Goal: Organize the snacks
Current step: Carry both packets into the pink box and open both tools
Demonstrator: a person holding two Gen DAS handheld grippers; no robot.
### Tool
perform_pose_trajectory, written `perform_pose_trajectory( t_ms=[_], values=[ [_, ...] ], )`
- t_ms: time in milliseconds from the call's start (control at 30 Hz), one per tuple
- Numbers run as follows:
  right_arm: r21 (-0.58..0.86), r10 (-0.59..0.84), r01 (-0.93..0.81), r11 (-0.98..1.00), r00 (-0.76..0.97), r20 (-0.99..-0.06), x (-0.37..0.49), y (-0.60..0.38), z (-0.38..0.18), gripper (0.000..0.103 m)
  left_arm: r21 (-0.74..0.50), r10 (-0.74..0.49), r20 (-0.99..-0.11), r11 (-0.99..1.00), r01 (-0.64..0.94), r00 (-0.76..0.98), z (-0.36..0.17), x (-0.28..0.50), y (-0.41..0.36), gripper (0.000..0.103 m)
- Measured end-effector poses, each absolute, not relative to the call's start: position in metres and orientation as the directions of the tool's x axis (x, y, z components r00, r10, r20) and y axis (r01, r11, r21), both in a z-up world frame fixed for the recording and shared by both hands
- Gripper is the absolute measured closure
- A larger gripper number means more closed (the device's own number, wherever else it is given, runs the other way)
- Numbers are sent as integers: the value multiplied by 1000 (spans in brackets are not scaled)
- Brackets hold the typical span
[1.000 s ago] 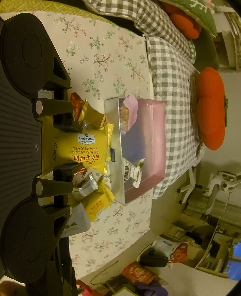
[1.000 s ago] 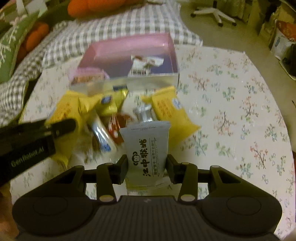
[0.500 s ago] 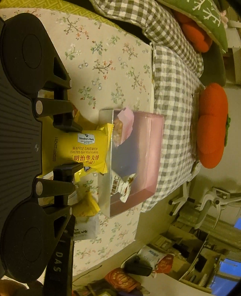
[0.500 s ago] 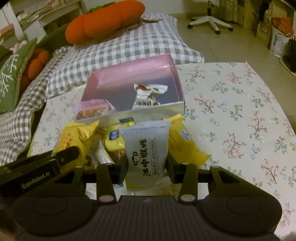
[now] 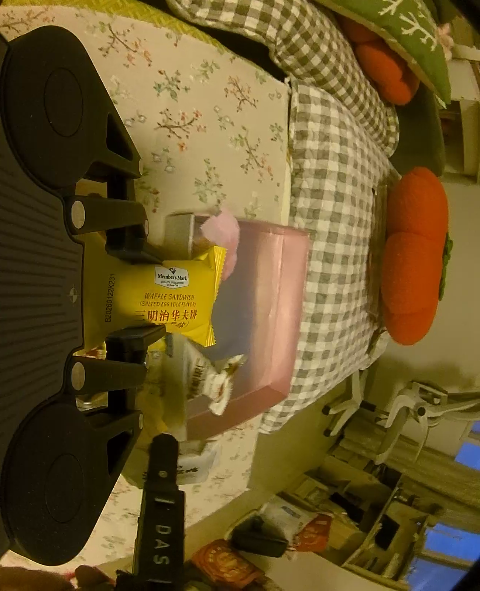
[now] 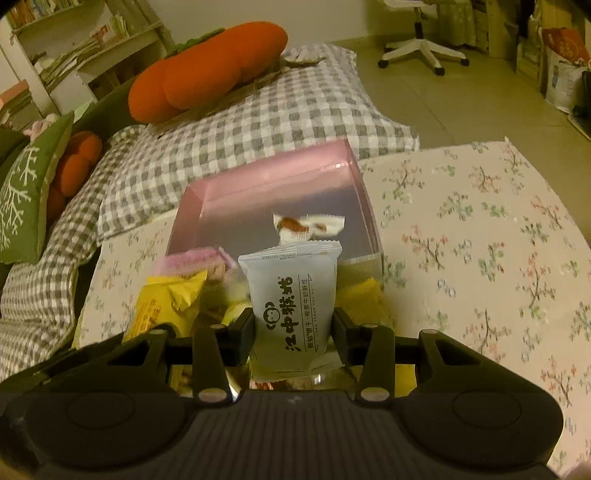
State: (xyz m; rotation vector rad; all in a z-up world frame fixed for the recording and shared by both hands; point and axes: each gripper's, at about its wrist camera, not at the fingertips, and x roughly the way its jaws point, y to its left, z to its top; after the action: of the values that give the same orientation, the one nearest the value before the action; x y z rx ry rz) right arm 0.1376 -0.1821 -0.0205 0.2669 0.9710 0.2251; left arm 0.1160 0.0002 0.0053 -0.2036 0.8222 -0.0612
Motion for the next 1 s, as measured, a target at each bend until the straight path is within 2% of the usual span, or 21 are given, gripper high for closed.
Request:
perform_pose_trajectory(
  t_ms=[233,367,433,500,833,1000],
  values=[
    [377,326,-36,925,585,-743,179,-198,-27,63,-267,-152,-713,962,-65,684,6,150,29,70],
    [409,345,-19,912,573,-743,196,-200,-37,63,-270,-176,-693,962,-26,699,8,175,19,71],
    [431,361,-14,902,572,-737,205,-201,-38,63,-280,-193,-686,960,-10,702,7,186,12,77],
    [444,374,-21,896,577,-726,211,-203,-38,63,-291,-221,-684,957,17,695,1,198,2,78],
    [445,367,30,895,519,-772,231,-207,-67,63,-212,-193,-727,976,51,659,-36,228,-22,75],
    [391,329,23,920,499,-802,235,-195,-75,63,-146,-156,-734,987,71,661,-49,243,-36,74]
  ],
)
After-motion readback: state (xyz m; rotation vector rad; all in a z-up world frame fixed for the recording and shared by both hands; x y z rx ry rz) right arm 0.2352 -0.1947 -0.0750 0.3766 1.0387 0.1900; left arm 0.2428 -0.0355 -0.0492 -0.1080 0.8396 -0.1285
